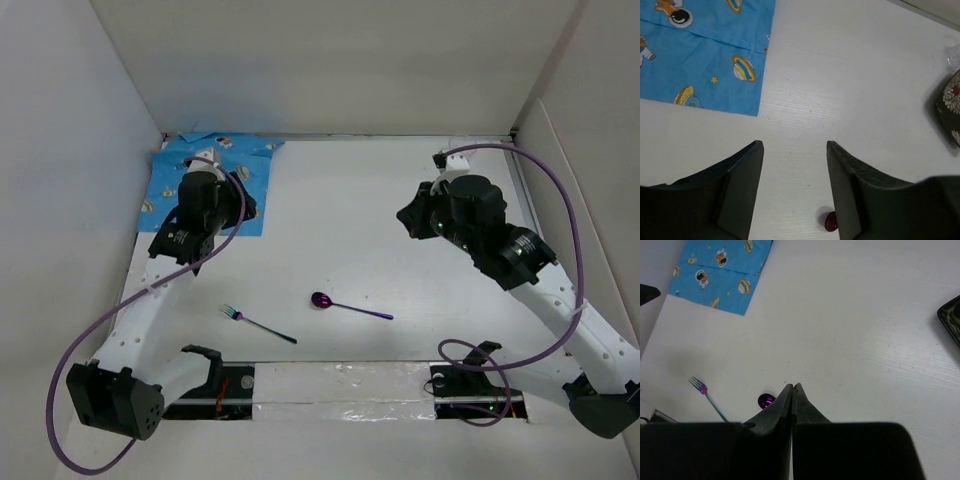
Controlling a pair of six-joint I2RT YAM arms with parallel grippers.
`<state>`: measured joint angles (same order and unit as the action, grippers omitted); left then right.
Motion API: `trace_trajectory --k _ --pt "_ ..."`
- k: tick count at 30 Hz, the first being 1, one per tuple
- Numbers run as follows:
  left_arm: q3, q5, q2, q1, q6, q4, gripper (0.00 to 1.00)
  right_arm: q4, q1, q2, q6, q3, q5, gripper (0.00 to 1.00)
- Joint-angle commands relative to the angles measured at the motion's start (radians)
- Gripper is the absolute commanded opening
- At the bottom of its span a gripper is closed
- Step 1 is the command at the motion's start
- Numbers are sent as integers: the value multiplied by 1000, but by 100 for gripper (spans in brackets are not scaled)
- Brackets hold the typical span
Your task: Set the dinner table for one person
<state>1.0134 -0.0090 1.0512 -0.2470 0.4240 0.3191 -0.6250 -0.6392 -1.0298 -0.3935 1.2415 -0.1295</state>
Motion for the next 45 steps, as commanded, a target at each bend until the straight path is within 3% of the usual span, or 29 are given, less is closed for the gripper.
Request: trace_trajectory --k 1,2,3,8,9,10,12,14,17,20,21,23,34,45 --pt "63 -101 74 3 -69 29 19 76 16 4 31 16 47 0" --pt "63 -101 96 3 -70 29 19 76 16 4 35 16 47 0" --pt "68 -115 122 3 -76 38 0 79 16 5 35 16 45 0" --pt "105 -187 341 -9 -111 87 1 88 26 16 48 3 36 0" --pt "131 -203 377 -9 -113 93 16 87 26 17 50 1 34 0" --pt "145 -232 410 -9 -122 103 21 88 26 20 50 -8 31 0" --pt "184 -259 506 -9 -146 98 30 97 35 25 47 -16 34 0" --pt "203 -270 570 -9 -174 91 32 93 35 19 50 -14 48 0" --pt "221 -255 627 -9 -195 51 47 68 44 2 64 -7 59 1" --pt "260 -258 706 0 -211 54 50 60 44 17 64 -11 51 29" --pt "273 -261 727 0 -223 52 50 67 44 25 62 -33 54 43" --pt "286 -261 772 0 -231 63 50 88 44 40 55 -51 68 48" --pt "329 -201 898 -25 -248 49 49 105 44 21 64 -59 94 48" --pt "298 -100 875 -25 -258 35 47 120 44 0 67 -66 110 48"
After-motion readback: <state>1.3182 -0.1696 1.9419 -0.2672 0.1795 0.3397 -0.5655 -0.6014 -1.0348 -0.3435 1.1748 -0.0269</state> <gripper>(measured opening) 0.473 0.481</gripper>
